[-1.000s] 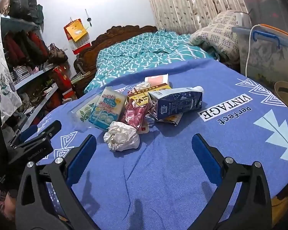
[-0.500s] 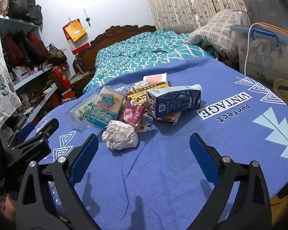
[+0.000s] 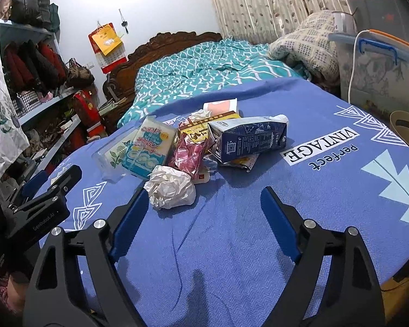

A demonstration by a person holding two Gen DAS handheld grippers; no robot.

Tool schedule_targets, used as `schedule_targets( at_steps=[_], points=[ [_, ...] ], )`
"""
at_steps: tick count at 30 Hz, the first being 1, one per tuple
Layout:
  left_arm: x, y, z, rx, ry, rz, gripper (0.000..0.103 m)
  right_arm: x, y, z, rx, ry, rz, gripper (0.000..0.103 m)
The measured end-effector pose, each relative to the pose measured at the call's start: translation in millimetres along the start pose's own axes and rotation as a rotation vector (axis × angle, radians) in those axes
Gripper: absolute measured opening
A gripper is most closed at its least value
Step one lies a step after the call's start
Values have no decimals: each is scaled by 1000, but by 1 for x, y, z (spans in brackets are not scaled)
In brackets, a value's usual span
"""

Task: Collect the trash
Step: 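Move both tools toward the trash pile on the bed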

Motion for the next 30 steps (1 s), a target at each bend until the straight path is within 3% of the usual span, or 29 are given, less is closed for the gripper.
schedule_targets(
  at_steps=[3,6,10,30],
  points=[
    [1,-1,0,-6,-9,-15,94,1,-1,0,-4,-5,1,83],
    [0,-3,-1,-67,-11,-2,94,2,-5,1,-13,-9,-10,83],
    [-3,-6,-9,-42,14,-11,94,2,-9,0,-14,-7,-20,83],
    [-17,-22,-22,-69,100,-14,94,1,-18,-1,-12,3,-53,83]
  ],
)
Point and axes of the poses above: each gripper's, at about its wrist camera, not at the fingertips, and z roughly against the way its jaws point, y to its left, x to its top, the point moved 8 cm from there along -z, roughly the way its jaws point, and after that the axes turned 8 degrees about x, right-handed, at the moved point
